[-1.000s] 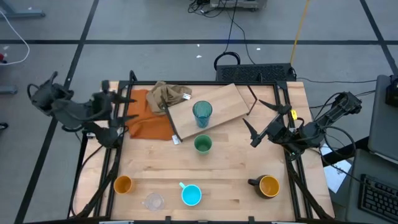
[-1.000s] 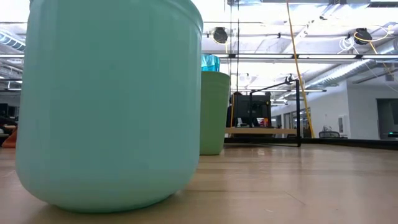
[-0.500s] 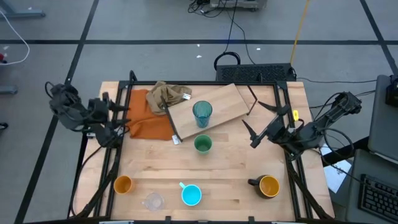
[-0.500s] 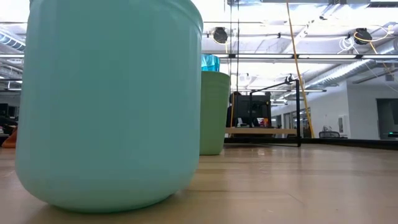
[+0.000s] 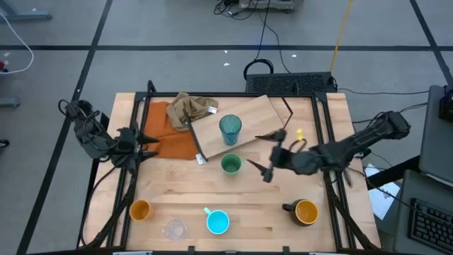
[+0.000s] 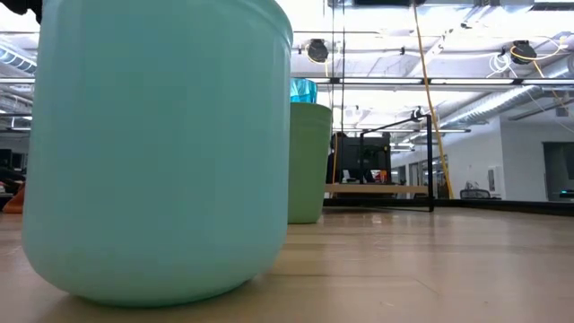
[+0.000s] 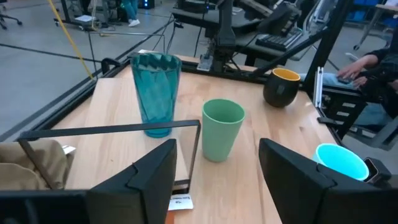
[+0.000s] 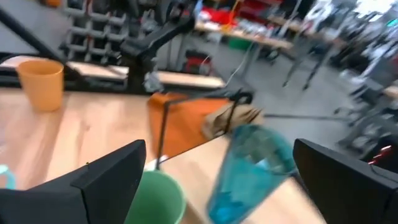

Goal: Stack small to large cups/mugs on shelf
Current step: Put the green cup on the shelf

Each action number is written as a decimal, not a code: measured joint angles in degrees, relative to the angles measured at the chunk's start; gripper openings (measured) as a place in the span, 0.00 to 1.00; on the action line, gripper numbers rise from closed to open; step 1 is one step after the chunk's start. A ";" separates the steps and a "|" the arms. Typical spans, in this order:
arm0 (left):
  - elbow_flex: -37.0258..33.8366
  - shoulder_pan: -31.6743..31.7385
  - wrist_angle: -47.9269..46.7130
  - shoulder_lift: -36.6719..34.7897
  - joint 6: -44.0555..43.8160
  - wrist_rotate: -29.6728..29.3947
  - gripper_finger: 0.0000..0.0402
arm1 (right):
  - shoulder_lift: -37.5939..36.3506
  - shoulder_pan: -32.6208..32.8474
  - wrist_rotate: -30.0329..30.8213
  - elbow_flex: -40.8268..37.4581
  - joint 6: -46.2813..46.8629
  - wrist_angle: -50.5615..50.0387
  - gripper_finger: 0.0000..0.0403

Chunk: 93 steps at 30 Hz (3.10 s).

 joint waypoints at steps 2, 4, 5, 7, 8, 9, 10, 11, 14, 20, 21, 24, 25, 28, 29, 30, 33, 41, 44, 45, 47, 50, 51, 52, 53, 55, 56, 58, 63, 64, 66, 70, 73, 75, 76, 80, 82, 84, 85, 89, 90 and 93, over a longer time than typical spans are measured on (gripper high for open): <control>-0.02 0.00 0.08 0.50 -0.95 0.05 0.57 | 1.69 -2.47 -5.08 0.00 2.58 -0.23 0.98; -0.02 0.04 -0.01 1.03 -1.37 0.39 0.57 | 3.23 -4.77 -10.19 0.00 5.25 -1.07 0.98; -0.02 0.04 -0.03 1.29 -1.41 0.56 0.57 | 3.88 -5.92 -12.24 0.00 6.41 -1.25 0.98; -0.02 0.04 -0.06 1.79 -1.41 0.85 0.57 | 5.21 -7.81 -15.42 0.00 7.80 -1.69 0.98; -0.02 0.04 -0.12 2.00 -1.43 0.91 0.57 | 5.73 -8.61 -17.19 0.00 8.09 -1.61 0.98; 0.00 0.04 -0.22 2.13 -1.43 0.95 0.57 | 6.10 -9.27 -18.55 0.00 8.42 -1.55 0.98; -0.02 0.04 -0.27 2.30 -1.47 0.93 0.57 | 6.45 -9.76 -19.63 0.00 8.76 -1.32 0.98; -0.01 0.04 -0.27 2.41 -1.50 0.93 0.57 | 6.72 -10.21 -20.58 0.14 9.13 -1.21 0.98; 0.00 0.04 -0.37 2.54 -1.57 0.95 0.57 | 7.85 -10.73 -20.74 1.38 9.61 -1.64 0.93; 0.00 0.04 -1.20 2.50 -2.30 0.90 0.57 | 9.69 -10.69 -24.14 4.56 9.60 -3.25 0.71; 0.00 0.04 -1.37 2.50 -2.43 0.76 0.57 | 9.95 -10.71 -24.78 4.96 10.13 -4.54 0.67; 0.00 0.04 -1.63 2.50 -2.49 0.55 0.57 | 10.14 -11.17 -28.11 5.41 10.97 -8.15 0.56; 0.00 0.04 -1.61 2.50 -2.56 0.51 0.57 | 10.13 -11.41 -29.01 5.54 11.59 -8.64 0.53; 0.00 0.04 -1.90 2.50 -2.69 0.49 0.57 | 10.08 -12.62 -31.91 6.61 13.45 -10.72 0.47; 0.00 0.04 -2.24 2.50 -2.86 0.44 0.57 | 10.08 -13.14 -32.85 7.22 13.68 -12.25 0.45; 0.00 0.04 -2.54 2.50 -2.96 0.28 0.57 | 10.10 -13.59 -33.51 7.76 13.74 -13.26 0.44; 0.00 0.04 -3.25 2.50 -3.97 0.07 0.57 | 11.38 -14.91 -34.67 9.54 13.46 -15.12 0.43; 0.02 0.04 -4.58 2.94 -5.63 0.06 0.57 | 20.52 -16.73 -36.98 17.17 9.36 -27.80 0.46; 0.02 0.04 -4.58 3.05 -5.63 0.08 0.57 | 22.49 -17.45 -36.95 19.99 8.53 -29.18 0.48; 0.02 0.04 -4.58 3.05 -5.63 0.14 0.57 | 22.66 -17.58 -36.96 20.89 7.97 -29.74 0.49; 0.02 0.04 -4.60 3.05 -5.63 0.33 0.57 | 22.62 -17.87 -36.93 21.78 6.80 -30.13 0.50; 0.02 0.04 -4.95 3.11 -6.01 0.39 0.57 | 22.64 -18.26 -36.90 21.92 6.69 -30.87 0.51; 0.02 0.04 -5.27 3.11 -6.37 0.38 0.57 | 22.66 -18.42 -36.97 21.92 6.70 -31.79 0.52; 0.02 0.04 -5.60 3.11 -6.79 0.40 0.57 | 22.66 -18.58 -36.98 21.90 6.71 -32.57 0.52; 0.02 0.04 -6.02 3.13 -7.14 0.40 0.57 | 22.68 -18.69 -36.98 21.90 6.77 -32.85 0.52; 0.02 0.04 -6.43 3.14 -7.39 0.40 0.57 | 22.89 -18.99 -36.98 21.90 6.66 -32.19 0.52; 0.02 0.04 -6.57 3.14 -7.53 0.40 0.57 | 22.93 -19.04 -36.98 21.90 6.66 -31.99 0.52; 0.02 0.04 -7.06 3.14 -7.62 0.38 0.57 | 22.97 -19.27 -36.98 21.90 6.66 -31.93 0.52; 0.02 0.04 -7.20 3.16 -8.03 0.38 0.57 | 24.15 -19.68 -37.20 21.89 6.42 -31.23 0.52; 0.02 0.04 -7.20 3.16 -8.03 0.39 0.57 | 24.35 -19.69 -37.21 21.82 6.42 -31.47 0.52; 0.02 0.04 -7.18 3.14 -8.08 0.38 0.57 | 24.89 -19.69 -37.33 21.81 6.33 -30.99 0.52; 0.02 0.04 -7.20 3.15 -8.21 0.40 0.57 | 26.03 -19.73 -38.56 21.84 5.34 -30.48 0.52; 0.02 0.04 -7.20 3.14 -8.33 0.40 0.57 | 26.09 -20.04 -38.67 21.84 5.34 -29.89 0.52; 0.02 0.04 -7.24 3.18 -8.51 0.40 0.57 | 26.05 -20.13 -38.64 21.86 5.16 -29.68 0.52; 0.01 0.04 -7.25 3.16 -8.55 0.40 0.57 | 26.05 -20.15 -38.56 21.86 5.13 -29.76 0.52; -1.06 0.04 -7.23 3.14 -8.99 0.40 0.57 | 26.05 -20.09 -38.63 21.84 5.13 -29.39 0.52; -1.78 0.04 -7.13 3.14 -9.58 0.33 0.57 | 26.32 -20.09 -38.64 21.84 5.12 -29.11 0.52; -2.61 0.04 -7.16 3.14 -10.48 0.30 0.57 | 26.98 -20.20 -38.67 21.86 5.13 -28.34 0.52; -2.94 0.04 -7.18 3.14 -10.81 0.32 0.57 | 27.08 -20.24 -38.81 21.84 5.13 -28.60 0.52; -3.41 0.04 -5.82 3.14 -11.88 0.07 0.57 | 27.74 -20.56 -40.06 21.92 4.70 -27.01 0.52; -3.39 0.04 -4.72 3.14 -11.19 0.11 0.57 | 27.93 -20.63 -40.05 21.91 4.54 -27.17 0.52; -3.39 0.02 -3.83 3.14 -8.98 0.18 0.57 | 28.30 -20.89 -40.26 21.81 5.29 -27.62 0.52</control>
